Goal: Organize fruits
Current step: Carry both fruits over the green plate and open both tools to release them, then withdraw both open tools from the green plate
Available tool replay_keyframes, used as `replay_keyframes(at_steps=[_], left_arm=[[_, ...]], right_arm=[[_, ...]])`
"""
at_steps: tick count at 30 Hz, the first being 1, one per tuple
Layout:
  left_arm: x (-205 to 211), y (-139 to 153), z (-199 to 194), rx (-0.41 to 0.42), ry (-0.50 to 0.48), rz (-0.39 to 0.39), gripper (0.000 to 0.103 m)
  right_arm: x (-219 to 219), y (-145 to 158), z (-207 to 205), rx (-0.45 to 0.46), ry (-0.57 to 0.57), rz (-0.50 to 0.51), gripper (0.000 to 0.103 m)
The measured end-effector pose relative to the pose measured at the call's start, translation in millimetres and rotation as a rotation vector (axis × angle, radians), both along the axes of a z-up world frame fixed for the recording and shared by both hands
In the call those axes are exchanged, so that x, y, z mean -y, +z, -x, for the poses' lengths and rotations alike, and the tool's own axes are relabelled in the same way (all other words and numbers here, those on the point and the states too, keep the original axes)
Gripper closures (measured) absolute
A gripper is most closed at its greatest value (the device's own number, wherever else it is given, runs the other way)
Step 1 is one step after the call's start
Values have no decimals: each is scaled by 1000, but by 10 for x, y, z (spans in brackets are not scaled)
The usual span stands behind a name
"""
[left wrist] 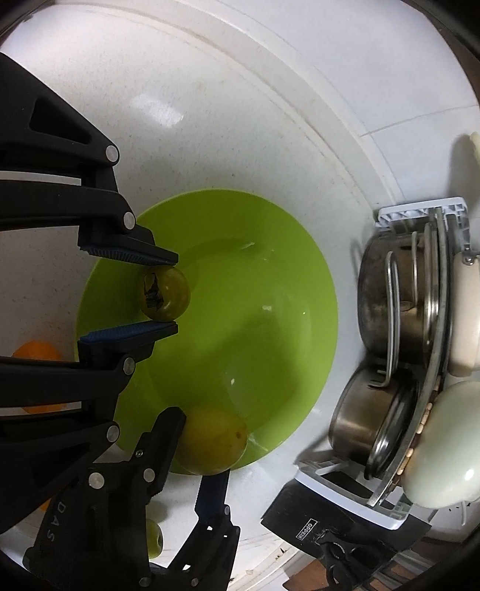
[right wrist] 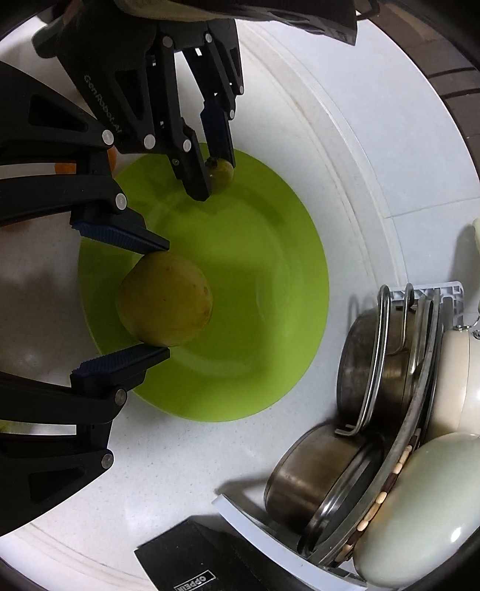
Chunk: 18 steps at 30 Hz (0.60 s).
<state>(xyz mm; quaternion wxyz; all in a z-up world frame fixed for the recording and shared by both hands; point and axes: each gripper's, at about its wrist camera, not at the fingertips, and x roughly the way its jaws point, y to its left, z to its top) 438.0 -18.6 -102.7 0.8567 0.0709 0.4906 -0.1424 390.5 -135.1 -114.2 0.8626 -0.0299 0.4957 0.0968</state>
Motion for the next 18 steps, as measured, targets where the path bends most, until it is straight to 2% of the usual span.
replay_keyframes(at_steps=[3, 6, 18], left_arm=[[5, 7, -13, 1, -3, -9, 71], [-13, 28, -4, 2, 8, 4, 62], [-111, 331, 255, 88, 45, -7, 55]], right_arm=[[0, -1, -12, 5, 3, 0, 52], [1, -6, -20, 8, 1, -2, 52], [5, 213, 154, 84, 0, -16, 51]])
